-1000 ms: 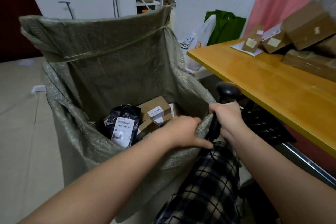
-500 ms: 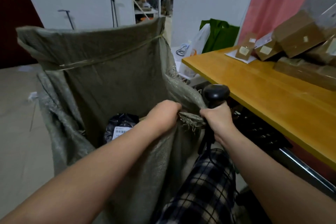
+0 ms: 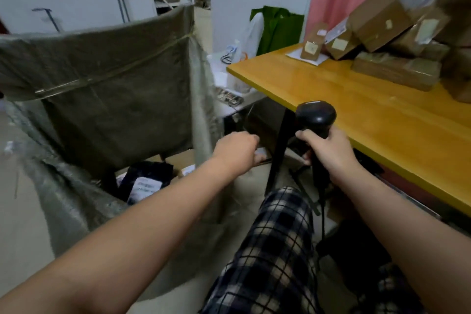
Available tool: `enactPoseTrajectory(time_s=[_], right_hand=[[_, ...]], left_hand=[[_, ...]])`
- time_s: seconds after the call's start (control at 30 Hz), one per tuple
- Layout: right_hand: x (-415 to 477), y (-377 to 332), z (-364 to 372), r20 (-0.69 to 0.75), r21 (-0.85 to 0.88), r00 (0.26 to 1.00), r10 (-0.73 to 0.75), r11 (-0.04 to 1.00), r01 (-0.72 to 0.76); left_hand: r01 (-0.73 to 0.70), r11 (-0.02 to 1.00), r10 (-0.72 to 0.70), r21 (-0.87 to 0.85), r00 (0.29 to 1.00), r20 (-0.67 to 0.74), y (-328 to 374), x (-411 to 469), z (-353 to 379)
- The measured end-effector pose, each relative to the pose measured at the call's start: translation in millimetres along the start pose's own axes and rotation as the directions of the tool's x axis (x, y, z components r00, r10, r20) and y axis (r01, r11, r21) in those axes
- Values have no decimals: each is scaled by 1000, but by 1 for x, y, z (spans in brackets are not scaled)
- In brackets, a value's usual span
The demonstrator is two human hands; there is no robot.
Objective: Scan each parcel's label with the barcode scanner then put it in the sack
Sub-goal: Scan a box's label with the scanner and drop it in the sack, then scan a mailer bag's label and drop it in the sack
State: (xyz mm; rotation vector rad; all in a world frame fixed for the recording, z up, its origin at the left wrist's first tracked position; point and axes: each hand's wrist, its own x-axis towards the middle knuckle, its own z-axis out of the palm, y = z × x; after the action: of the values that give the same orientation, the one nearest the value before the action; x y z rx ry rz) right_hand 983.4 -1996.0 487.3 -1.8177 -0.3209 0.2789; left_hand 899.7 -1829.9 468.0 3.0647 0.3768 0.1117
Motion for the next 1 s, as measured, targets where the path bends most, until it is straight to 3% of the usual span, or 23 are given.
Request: enactPoseTrajectory(time_s=[0.23,0.43,0.7,0.83,1.0], right_hand=[[-9,-23,-111,-244,88,968,56,996,-36],[-24,-33,-225,-409,191,911,49,981,33],[-41,1,-342,-662,207,737,136,978,6],[-43,15,-400,-783,193,591,192,979,-63],[-23,18,-478,-867,99,491,89,995,-6]], left_hand=[[-262,956,247,-129,962,-117,100,71,-40],[-432,869,393,-240,899,-193,208,128,-57],[-582,739,561,-339,810,-170,339,177,-52],[-646,666,641,-373,751,-158,420,195,-52],[-519,630,600,-578,798,-63,508,236,-45]])
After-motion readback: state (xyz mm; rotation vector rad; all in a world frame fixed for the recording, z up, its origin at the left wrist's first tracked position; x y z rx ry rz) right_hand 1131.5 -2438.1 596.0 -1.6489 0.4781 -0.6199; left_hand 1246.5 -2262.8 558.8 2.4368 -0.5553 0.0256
